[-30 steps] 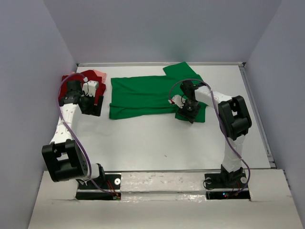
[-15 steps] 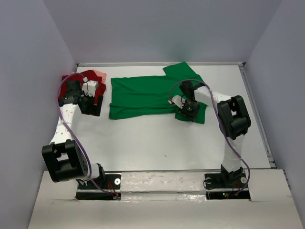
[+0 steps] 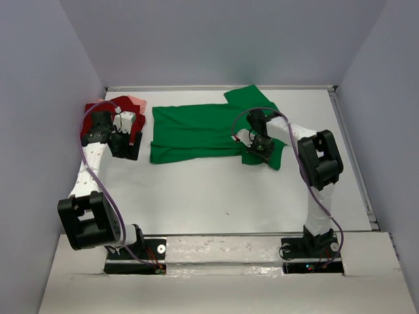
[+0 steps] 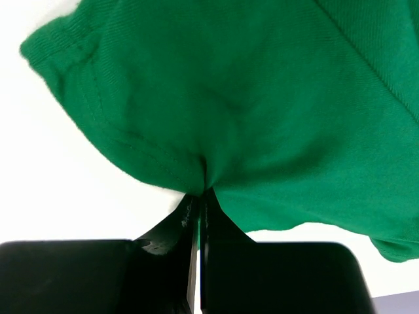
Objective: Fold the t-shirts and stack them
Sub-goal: Fold the tshirt
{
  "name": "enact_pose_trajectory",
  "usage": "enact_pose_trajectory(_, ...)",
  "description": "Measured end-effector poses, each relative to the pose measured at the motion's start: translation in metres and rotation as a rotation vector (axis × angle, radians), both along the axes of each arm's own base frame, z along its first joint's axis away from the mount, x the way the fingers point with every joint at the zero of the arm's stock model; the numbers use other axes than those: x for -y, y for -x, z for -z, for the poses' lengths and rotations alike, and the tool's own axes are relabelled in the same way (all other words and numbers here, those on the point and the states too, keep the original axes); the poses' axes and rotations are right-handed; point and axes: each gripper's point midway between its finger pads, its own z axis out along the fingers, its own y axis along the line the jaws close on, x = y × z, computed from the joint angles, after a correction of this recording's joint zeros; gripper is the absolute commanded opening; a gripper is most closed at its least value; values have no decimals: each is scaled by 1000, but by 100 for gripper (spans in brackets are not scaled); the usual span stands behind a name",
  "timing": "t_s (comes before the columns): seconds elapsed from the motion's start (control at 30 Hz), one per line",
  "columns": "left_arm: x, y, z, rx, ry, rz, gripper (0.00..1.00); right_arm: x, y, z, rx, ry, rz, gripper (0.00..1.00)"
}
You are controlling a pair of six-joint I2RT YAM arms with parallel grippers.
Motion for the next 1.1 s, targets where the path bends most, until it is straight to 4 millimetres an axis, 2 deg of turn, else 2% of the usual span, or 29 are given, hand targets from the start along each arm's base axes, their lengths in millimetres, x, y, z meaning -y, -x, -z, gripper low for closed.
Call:
enact_pose_trajectory(0.13,0,-1,-1,3,2,2,99,2,7,-9,-12,-1,3,0)
enact_pose_trajectory(0.23,1,-2,-4,10,3,4,99,3,8,-28,8,-6,6,0)
enact_pose_trajectory(0.43,0,-6,-10,26,1,7,99,-4,-18,-86,164,-49,9,0)
enact_pose_trajectory(0.5,0,-6,-10,25,1,8,99,-7,-26,-97,201,-61,11,0)
enact_pose_trajectory(0.67,0,-6,-10,25,0,9,99,-7,-30,-96,206,-55,16,0)
enact_pose_trajectory(0.93,-1,-5,-11,29,-9,12,99,-11,-49,-66,186,-25,38,0)
enact_pose_trajectory(1.1,-1,-5,-12,30,-12,10,99,-11,-68,-59,231,5,59,0)
